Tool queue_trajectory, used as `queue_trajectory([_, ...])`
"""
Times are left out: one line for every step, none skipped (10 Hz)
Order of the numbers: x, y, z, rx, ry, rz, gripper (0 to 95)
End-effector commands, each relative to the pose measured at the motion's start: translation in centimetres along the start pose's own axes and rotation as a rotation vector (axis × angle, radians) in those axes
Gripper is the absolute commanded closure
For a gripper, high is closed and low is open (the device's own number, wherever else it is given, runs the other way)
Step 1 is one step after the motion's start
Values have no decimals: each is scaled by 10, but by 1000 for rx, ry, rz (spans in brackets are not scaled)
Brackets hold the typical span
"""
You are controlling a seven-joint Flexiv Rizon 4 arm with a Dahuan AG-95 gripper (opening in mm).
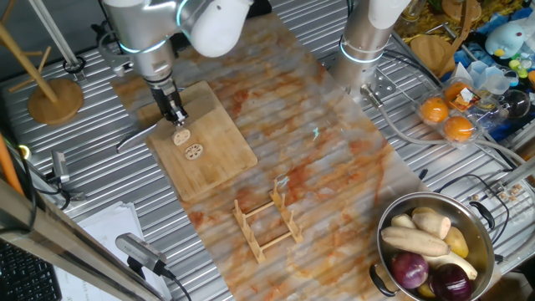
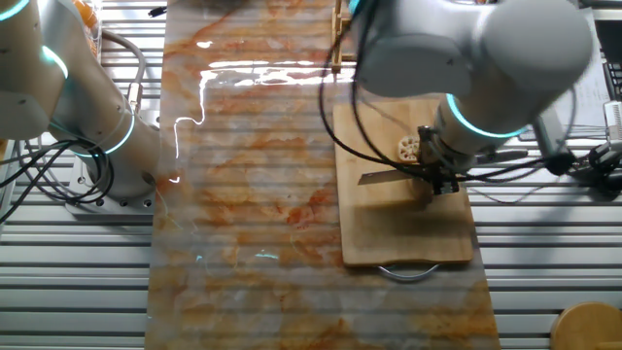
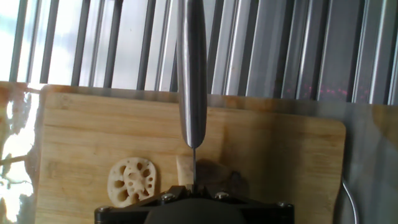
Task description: Slice the lotus root
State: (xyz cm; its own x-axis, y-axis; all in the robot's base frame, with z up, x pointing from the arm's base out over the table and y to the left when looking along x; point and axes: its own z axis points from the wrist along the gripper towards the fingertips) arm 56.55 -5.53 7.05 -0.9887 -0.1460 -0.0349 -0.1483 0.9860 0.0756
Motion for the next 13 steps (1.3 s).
queue_trajectory([4, 1, 87, -14, 8, 0, 950])
queue_trajectory([4, 1, 87, 0, 7, -4, 950])
queue_trajectory([4, 1, 89, 1, 2, -4, 950])
queue_trajectory([4, 1, 90, 0, 0, -3, 950])
queue_trajectory([4, 1, 85, -4, 17, -2, 950])
queue_trajectory([3, 1, 74, -7, 27, -1, 950])
queue_trajectory([3, 2, 72, -11, 15, 0, 950])
queue_trajectory([3, 2, 71, -7, 8, 2, 950])
queue_trajectory([3, 2, 71, -9, 10, 0, 950])
queue_trajectory([3, 2, 68, -33, 23, 3, 950])
queue_trajectory([3, 4, 53, -26, 31, -3, 950])
queue_trajectory([3, 6, 44, -20, 28, -9, 950])
queue_trajectory([1, 7, 38, -15, 29, -10, 950])
